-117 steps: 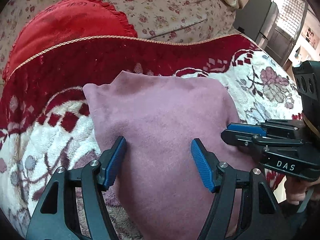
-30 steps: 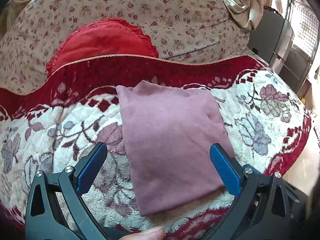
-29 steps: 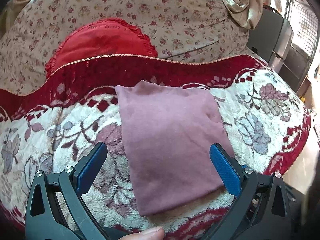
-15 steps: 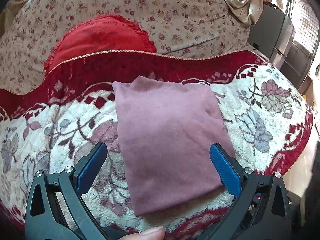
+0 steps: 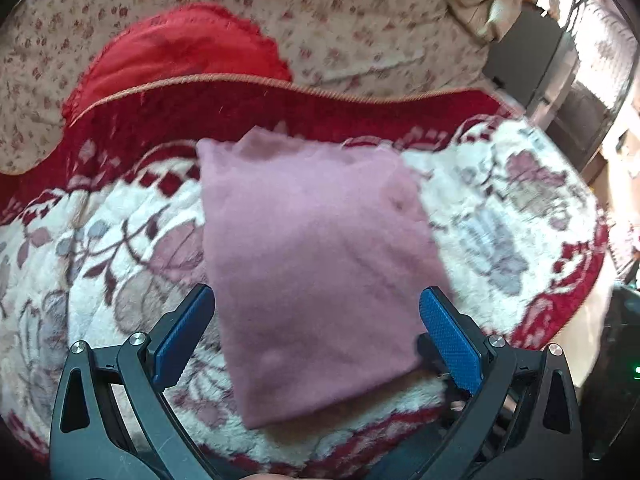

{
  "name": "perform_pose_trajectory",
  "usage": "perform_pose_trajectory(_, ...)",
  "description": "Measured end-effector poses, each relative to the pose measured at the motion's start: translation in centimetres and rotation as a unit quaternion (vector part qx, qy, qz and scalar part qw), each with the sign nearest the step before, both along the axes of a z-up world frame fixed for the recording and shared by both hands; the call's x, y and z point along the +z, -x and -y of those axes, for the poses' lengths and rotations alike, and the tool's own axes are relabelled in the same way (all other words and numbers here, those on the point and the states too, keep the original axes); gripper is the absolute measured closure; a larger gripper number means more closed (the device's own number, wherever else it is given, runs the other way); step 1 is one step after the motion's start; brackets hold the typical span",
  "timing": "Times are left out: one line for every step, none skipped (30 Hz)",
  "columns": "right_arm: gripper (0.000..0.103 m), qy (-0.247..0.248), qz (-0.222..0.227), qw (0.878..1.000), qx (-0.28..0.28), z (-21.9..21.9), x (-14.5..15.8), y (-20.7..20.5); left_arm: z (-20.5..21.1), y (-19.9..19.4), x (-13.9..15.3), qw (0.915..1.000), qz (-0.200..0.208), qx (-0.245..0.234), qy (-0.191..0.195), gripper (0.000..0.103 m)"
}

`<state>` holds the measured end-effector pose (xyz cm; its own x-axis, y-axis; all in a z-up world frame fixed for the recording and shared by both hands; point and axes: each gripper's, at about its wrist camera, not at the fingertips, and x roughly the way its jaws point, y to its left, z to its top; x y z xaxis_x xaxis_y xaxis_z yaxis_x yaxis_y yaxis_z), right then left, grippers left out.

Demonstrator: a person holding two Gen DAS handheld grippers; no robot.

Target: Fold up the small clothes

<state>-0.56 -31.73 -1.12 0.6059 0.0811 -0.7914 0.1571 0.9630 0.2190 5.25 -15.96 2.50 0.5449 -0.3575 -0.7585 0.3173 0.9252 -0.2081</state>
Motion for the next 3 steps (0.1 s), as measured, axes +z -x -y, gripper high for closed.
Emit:
perform_pose_trajectory(0.083, 0.001, 0.0, 1.0, 0.002, -0.16, -0.02, -0.05, 0.15, 0.36, 0.31, 0.9999, 0.014, -0.002, -0.007, 0.0)
perform_pose_trajectory(0.083, 0.004, 0.0, 1.0, 0.004, -0.27, -0.04, -0.14, 0.34, 0.5, 0.37, 0.9997, 0.02, -0.003, -0.013, 0.0)
perform_pose_trajectory(0.083, 0.006, 0.0, 1.0, 0.006, -0.3, -0.08, -0.17, 0.45, 0.5, 0.42, 0.9996, 0.023, -0.003, -0.019, 0.0)
